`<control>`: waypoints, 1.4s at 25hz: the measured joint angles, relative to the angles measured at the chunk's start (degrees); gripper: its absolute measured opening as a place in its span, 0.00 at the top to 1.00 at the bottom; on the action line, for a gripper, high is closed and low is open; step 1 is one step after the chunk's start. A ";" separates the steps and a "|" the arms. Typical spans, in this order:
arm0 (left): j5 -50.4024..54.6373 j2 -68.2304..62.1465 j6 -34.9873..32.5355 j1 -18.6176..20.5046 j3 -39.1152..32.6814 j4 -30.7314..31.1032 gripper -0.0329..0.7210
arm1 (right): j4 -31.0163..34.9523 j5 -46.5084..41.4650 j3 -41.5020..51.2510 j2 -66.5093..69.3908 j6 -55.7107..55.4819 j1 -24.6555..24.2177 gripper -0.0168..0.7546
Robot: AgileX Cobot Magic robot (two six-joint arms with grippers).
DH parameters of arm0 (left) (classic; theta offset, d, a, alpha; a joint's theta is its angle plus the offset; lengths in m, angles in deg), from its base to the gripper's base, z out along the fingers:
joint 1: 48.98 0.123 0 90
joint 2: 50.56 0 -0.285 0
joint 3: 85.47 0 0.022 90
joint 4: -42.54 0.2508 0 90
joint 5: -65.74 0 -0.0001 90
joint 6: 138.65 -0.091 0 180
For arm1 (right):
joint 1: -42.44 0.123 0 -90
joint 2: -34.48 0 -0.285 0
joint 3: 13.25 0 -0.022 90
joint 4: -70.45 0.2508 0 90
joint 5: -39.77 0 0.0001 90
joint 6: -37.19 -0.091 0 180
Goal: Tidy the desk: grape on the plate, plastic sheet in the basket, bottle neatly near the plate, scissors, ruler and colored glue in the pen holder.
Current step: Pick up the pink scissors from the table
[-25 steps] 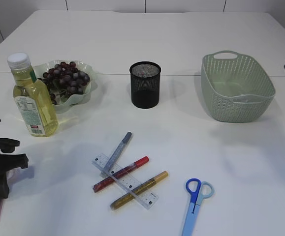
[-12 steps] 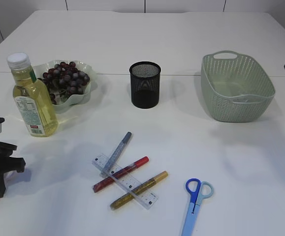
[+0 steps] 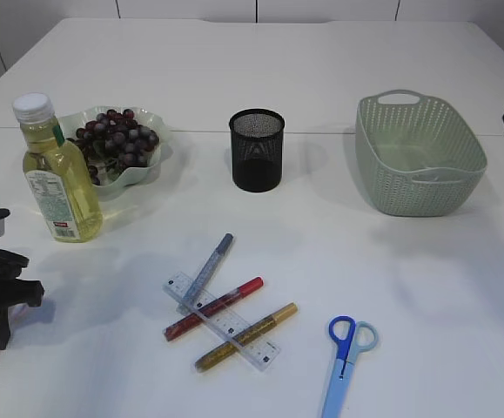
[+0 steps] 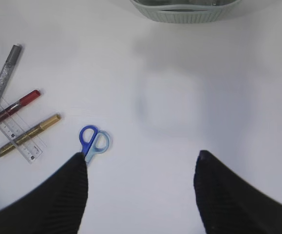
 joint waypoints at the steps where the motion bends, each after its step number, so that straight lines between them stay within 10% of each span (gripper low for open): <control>1: 0.00 0.00 -0.40 0.00 0.00 -0.31 0.69 | 0.00 0.00 0.00 0.00 0.00 0.00 0.29; 35: -0.10 0.00 -1.29 0.00 0.00 -1.28 0.74 | 0.00 0.00 0.00 0.00 0.00 0.00 0.29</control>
